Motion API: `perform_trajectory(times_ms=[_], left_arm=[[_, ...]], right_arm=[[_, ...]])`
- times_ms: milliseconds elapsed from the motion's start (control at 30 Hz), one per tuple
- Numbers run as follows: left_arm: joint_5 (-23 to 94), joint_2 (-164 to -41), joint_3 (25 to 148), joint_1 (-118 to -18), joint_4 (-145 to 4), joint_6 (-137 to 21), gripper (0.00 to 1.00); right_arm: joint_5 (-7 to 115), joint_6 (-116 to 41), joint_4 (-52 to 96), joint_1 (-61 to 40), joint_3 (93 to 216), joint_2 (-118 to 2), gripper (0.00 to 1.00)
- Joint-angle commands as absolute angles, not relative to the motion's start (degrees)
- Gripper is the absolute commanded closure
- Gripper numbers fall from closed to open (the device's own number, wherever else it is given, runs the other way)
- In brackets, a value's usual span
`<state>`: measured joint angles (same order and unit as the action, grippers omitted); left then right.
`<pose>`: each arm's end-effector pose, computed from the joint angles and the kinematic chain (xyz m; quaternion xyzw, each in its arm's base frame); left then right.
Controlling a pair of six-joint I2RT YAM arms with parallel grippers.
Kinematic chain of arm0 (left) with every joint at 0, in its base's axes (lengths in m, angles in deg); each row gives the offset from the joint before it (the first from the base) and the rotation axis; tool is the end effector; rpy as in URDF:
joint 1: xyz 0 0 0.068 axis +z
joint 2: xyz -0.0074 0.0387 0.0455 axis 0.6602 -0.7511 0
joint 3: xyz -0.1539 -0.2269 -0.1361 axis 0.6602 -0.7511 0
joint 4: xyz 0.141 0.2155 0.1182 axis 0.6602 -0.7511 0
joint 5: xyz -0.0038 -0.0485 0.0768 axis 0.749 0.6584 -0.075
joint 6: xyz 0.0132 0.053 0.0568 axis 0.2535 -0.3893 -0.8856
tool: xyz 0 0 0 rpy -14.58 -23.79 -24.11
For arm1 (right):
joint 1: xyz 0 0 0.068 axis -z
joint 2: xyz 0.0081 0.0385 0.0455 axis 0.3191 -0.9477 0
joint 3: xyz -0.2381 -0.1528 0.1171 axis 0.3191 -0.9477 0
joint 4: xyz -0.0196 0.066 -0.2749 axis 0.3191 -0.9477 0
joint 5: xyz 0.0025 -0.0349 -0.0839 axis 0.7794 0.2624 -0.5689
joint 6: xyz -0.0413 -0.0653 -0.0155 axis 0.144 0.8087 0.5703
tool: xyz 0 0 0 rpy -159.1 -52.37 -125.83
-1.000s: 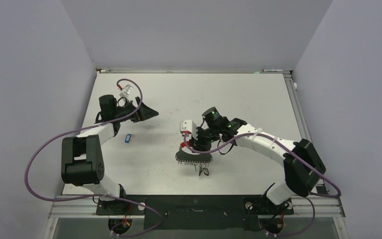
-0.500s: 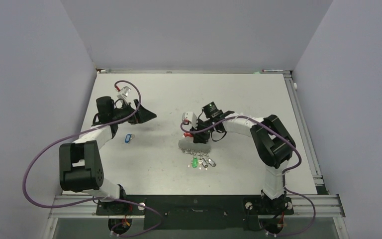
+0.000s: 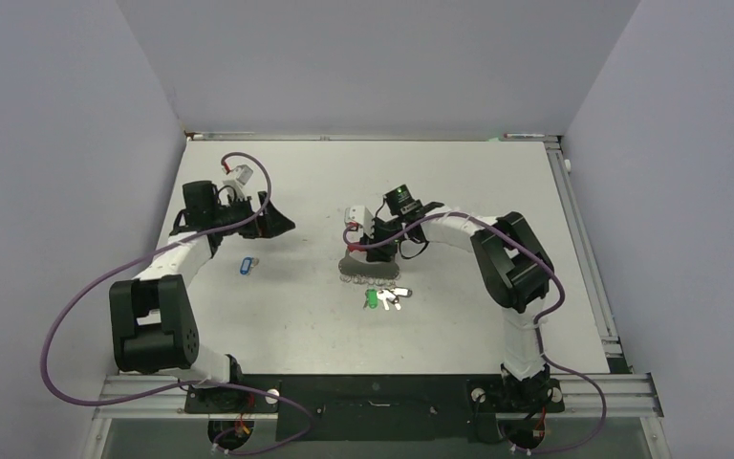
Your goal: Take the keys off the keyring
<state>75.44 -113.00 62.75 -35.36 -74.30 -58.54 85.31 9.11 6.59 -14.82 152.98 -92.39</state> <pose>0.3442 -0.0147 0.2210 0.0523 0.8407 -0.3845 0.3776 0.3579 0.2874 0.1434 -0.6153 0.6693 0.3068 0.2815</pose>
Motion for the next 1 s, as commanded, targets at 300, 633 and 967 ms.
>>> perform_trajectory(times_ms=[300,633,967], left_arm=[[63.7,-110.7,73.9,-32.6,-88.9,-70.7,0.04],[57.3,-110.9,83.5,-29.1,-96.4,-78.1,0.04],[55.5,-117.7,101.9,-22.5,-109.0,-82.4,0.04]], right_arm=[[79.3,16.0,2.4,-11.9,159.8,-94.8,0.51],[86.4,4.9,3.6,-6.4,163.0,-87.7,0.16],[94.0,-15.8,17.8,12.7,154.7,-77.1,0.1]])
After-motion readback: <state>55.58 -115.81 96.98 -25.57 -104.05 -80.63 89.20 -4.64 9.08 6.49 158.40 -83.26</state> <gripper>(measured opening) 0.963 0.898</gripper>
